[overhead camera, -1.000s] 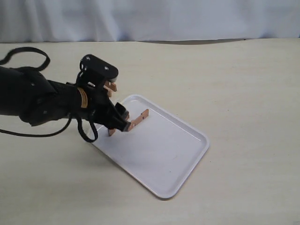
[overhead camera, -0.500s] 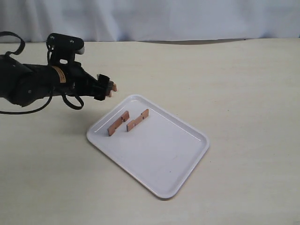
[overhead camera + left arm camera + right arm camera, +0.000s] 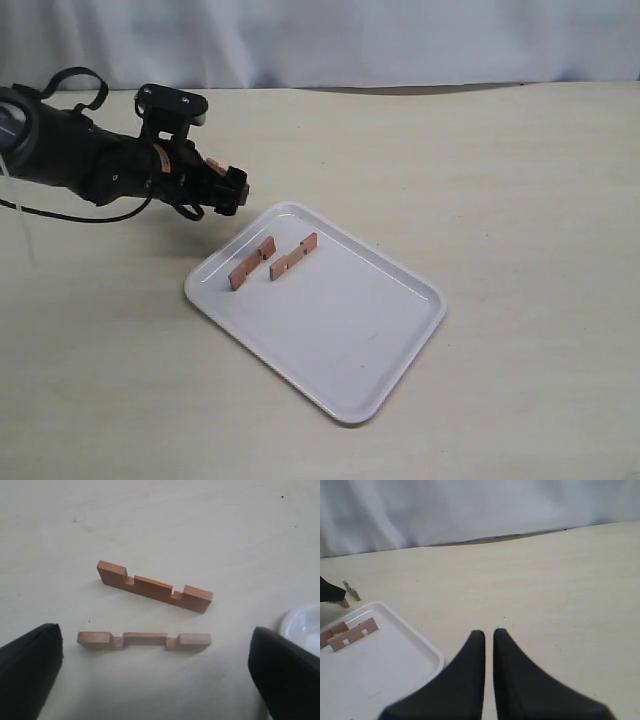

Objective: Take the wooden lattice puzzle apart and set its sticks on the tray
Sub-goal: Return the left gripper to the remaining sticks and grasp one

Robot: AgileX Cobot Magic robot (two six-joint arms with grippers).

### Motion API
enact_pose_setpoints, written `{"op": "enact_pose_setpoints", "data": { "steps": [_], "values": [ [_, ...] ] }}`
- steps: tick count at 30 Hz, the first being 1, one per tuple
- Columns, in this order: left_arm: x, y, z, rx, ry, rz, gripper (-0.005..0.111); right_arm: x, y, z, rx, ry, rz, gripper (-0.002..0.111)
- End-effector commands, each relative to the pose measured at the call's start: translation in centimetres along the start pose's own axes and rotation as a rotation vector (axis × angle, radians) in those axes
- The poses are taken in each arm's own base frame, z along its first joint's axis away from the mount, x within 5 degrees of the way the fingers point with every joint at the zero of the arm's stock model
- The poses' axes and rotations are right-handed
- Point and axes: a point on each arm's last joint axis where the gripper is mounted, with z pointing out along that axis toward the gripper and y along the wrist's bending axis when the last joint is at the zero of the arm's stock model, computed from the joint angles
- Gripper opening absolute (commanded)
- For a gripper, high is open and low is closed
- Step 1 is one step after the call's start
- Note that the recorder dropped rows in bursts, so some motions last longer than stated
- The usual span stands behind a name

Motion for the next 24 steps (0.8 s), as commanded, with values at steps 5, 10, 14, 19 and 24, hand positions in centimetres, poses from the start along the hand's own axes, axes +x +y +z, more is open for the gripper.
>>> {"op": "enact_pose_setpoints", "data": {
  "steps": [5,10,14,19,24],
  "values": [
    [-0.2,0.2,0.2,-0.001,-0.01,-0.008,0.093,0.1,0.0,0.1,-0.001,0.009,0.0,0.006],
    [0.3,0.2,0.7,0.002,-0.001,-0.009,0.093,0.1,0.0,0.1,-0.001,0.009,0.0,0.006],
    [1.1,0.5,1.8,0.004,-0.001,-0.018,0.093,0.1,0.0,0.1,-0.001,0.009,0.0,0.006],
    [1.1,1.0,1.9,0.0,-0.016,-0.029,0.093,0.1,0.0,0.1,-0.001,0.009,0.0,0.006],
    [1.0,0.9,2.1,0.009,-0.046,-0.027,0.093,0.1,0.0,0.1,-0.001,0.009,0.0,0.006]
  ]
}}
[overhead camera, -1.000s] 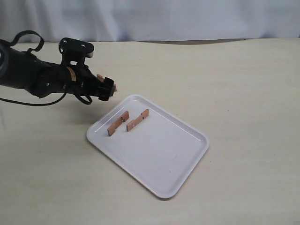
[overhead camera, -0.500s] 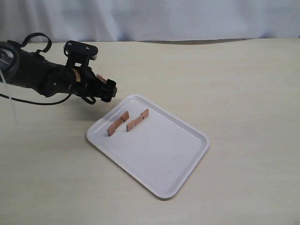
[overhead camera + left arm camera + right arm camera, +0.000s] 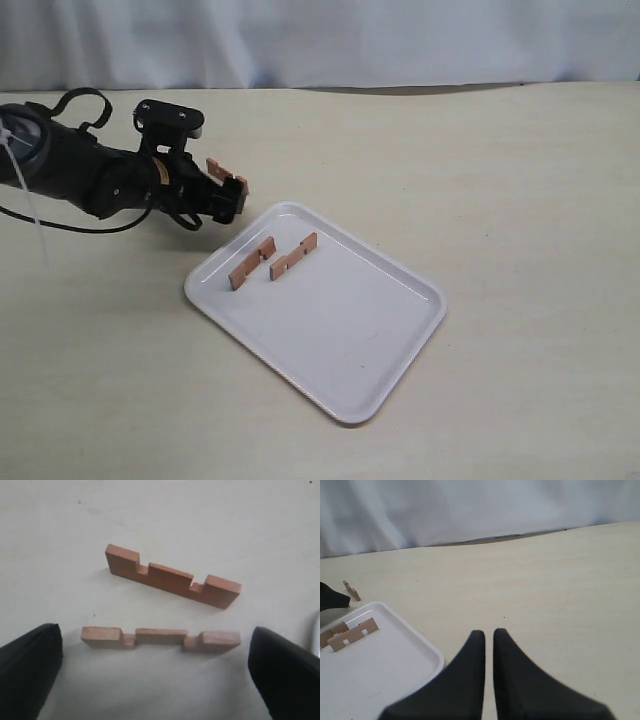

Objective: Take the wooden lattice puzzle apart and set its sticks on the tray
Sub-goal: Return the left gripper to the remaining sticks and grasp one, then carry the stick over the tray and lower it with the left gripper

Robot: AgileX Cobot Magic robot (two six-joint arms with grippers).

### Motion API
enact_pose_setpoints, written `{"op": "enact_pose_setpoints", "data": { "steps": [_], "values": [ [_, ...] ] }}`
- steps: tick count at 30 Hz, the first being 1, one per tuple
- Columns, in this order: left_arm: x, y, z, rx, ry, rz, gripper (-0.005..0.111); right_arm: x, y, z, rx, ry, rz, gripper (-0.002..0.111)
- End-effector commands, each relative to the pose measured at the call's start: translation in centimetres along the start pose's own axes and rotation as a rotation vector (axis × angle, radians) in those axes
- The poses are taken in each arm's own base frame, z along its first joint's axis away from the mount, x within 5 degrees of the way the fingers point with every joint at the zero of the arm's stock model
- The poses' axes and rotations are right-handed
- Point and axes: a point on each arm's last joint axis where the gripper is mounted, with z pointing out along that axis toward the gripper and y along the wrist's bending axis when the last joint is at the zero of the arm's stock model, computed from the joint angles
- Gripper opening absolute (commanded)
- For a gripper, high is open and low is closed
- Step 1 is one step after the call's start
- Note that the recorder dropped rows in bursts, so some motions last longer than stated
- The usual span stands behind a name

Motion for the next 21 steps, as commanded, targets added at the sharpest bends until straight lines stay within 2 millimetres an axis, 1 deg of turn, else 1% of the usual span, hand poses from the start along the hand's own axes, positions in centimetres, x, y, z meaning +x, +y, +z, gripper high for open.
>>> {"op": "enact_pose_setpoints", "data": {
  "steps": [1,8,9,10,12,13,18,19,20,21],
  "values": [
    [-0.4,0.1,0.2,0.007,-0.043,-0.008,0.093,0.1,0.0,0.1,-0.001,0.009,0.0,0.006],
    [0.2,0.0,1.1,0.019,-0.059,-0.009,0.093,0.1,0.0,0.1,-0.001,0.009,0.0,0.006],
    [0.1,0.0,1.1,0.019,-0.062,-0.009,0.092,0.1,0.0,0.1,-0.001,0.009,0.0,0.006],
    [0.1,0.0,1.1,0.021,-0.069,-0.009,0.088,0.1,0.0,0.1,-0.001,0.009,0.0,0.006],
    [0.0,0.0,1.0,0.023,-0.076,-0.009,0.075,0.1,0.0,0.1,-0.001,0.009,0.0,0.006],
    [0.0,0.0,1.0,0.023,-0.077,-0.009,0.065,0.1,0.0,0.1,-0.001,0.009,0.0,0.006],
    [-0.6,0.0,0.4,0.016,-0.073,0.005,0.011,0.1,0.0,0.1,-0.001,0.009,0.0,0.006],
    [-0.7,-0.1,0.2,0.015,-0.07,0.016,0.004,0.1,0.0,0.1,-0.001,0.009,0.0,0.006],
    [-0.9,-0.1,-0.1,0.013,-0.07,0.028,0.0,0.1,0.0,0.1,-0.001,0.009,0.0,0.006],
    [-1.2,-0.1,-0.5,0.01,-0.072,0.029,0.0,0.1,0.0,0.1,-0.001,0.009,0.0,0.006]
  ]
}}
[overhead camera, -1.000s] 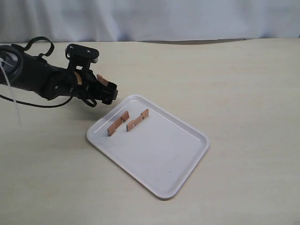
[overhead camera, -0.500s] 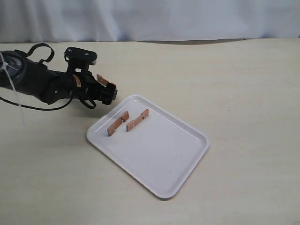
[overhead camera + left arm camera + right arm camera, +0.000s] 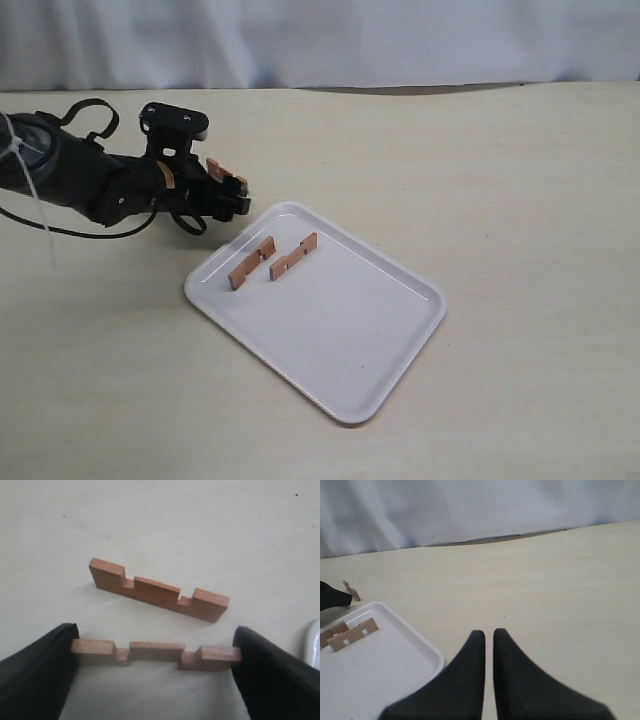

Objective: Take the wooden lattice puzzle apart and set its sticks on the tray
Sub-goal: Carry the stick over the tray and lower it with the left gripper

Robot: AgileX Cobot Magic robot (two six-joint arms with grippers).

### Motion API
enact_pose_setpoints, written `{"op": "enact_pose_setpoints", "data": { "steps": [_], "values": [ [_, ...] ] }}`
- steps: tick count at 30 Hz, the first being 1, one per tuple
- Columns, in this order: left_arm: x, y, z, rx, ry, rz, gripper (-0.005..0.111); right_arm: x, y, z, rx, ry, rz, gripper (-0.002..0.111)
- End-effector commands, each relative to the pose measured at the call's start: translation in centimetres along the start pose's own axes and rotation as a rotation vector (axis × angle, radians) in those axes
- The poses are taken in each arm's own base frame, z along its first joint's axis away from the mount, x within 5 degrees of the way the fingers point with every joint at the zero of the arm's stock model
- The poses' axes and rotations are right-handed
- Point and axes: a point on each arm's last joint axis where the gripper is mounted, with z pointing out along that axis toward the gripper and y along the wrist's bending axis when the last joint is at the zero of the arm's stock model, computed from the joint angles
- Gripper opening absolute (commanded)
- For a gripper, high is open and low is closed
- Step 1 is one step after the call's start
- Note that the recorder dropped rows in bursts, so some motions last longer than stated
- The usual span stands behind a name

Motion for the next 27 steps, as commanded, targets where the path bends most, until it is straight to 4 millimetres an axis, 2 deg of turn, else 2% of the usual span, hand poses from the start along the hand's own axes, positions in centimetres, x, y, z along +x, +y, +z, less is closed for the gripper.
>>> {"op": "enact_pose_setpoints", "data": {
  "steps": [1,4,7,9,15,18,20,22,24,27],
  "values": [
    [-1.6,-0.1,-1.4,-0.008,-0.021,0.028,0.0,0.1,0.0,0.1,-0.001,0.009,0.0,0.006],
    [-2.8,-0.8,-2.8,-0.006,-0.012,0.075,0.0,0.1,0.0,0.1,-0.001,0.009,0.0,0.006],
    [-3.8,-3.0,-4.6,0.014,0.012,0.213,0.0,0.1,0.0,0.1,-0.001,0.009,0.0,0.006],
    [-3.9,-6.0,-5.8,0.045,0.044,0.343,0.0,0.1,0.0,0.1,-0.001,0.009,0.0,0.006],
    [-3.3,-10.7,-6.6,0.085,0.12,0.453,0.0,0.1,0.0,0.1,-0.001,0.009,0.0,0.006],
    [-3.6,-13.7,-7.6,0.076,0.228,0.529,0.0,0.1,0.0,0.1,-0.001,0.009,0.0,0.006],
    [-3.2,-15.6,-8.3,0.146,0.274,0.56,0.0,0.1,0.0,0.1,-0.001,0.009,0.0,0.006],
    [-2.6,-16.8,-8.5,0.25,0.29,0.609,0.0,0.1,0.0,0.1,-0.001,0.009,0.0,0.006],
    [-2.3,-17.6,-8.6,0.34,0.301,0.584,0.0,0.1,0.0,0.1,-0.001,0.009,0.0,0.006],
    [-2.3,-17.9,-8.8,0.379,0.3,0.584,0.0,0.1,0.0,0.1,-0.001,0.009,0.0,0.006]
  ]
}}
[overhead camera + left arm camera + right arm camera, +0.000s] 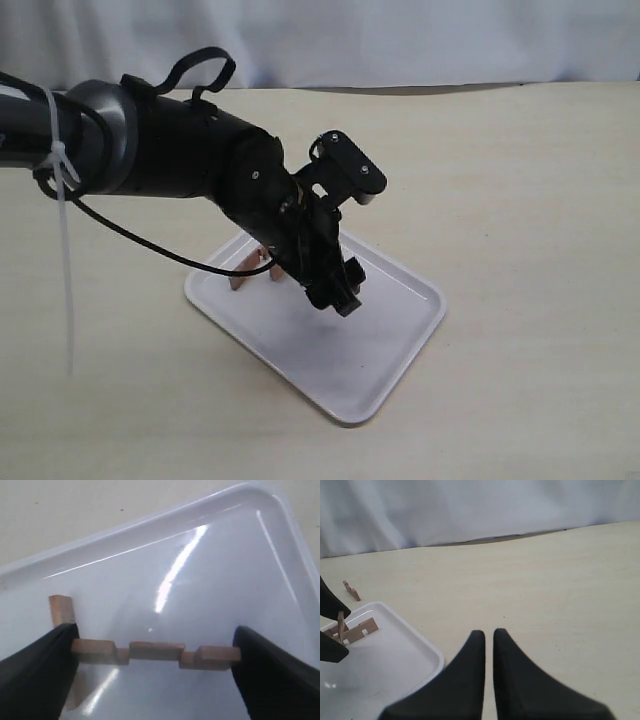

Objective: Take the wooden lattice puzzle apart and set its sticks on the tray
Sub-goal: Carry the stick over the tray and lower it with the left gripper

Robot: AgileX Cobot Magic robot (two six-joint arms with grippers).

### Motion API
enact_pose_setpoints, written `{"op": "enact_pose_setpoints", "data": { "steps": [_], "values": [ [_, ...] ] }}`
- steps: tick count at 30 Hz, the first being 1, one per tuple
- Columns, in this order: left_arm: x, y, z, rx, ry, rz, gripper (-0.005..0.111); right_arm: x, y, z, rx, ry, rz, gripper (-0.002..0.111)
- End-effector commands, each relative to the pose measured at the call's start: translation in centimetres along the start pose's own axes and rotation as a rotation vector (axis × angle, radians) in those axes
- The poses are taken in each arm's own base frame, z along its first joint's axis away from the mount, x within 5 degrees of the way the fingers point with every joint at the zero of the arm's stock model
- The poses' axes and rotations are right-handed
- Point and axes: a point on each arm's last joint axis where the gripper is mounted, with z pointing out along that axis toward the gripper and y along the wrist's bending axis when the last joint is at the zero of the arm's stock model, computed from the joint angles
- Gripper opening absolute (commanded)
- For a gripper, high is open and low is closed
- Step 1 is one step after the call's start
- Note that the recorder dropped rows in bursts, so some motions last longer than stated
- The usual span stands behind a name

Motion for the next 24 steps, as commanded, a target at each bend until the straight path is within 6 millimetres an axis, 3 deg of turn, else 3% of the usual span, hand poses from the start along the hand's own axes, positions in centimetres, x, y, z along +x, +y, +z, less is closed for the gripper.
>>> {"op": "enact_pose_setpoints", "data": {
  "steps": [1,3,6,9,11,19,24],
  "values": [
    [-0.4,-0.4,-0.1,0.036,-0.026,0.023,0.0,0.1,0.0,0.1,-0.001,0.009,0.0,0.006],
    [-0.5,-0.3,-0.1,0.03,-0.031,0.029,0.006,0.1,0.0,0.1,-0.001,0.009,0.0,0.006],
    [-0.6,-0.2,-0.1,0.013,-0.045,0.044,0.039,0.1,0.0,0.1,-0.001,0.009,0.0,0.006],
    [-1.0,0.1,-0.2,-0.01,-0.085,0.045,0.06,0.1,0.0,0.1,-0.001,0.009,0.0,0.006],
    [-1.5,0.3,-0.5,-0.036,-0.138,0.043,0.068,0.1,0.0,0.1,-0.001,0.009,0.0,0.006],
    [-1.8,0.4,-1.1,-0.038,-0.162,0.003,0.089,0.1,0.0,0.1,-0.001,0.009,0.0,0.006],
    [-1.9,0.4,-1.2,-0.048,-0.171,0.017,0.092,0.1,0.0,0.1,-0.001,0.009,0.0,0.006]
  ]
}}
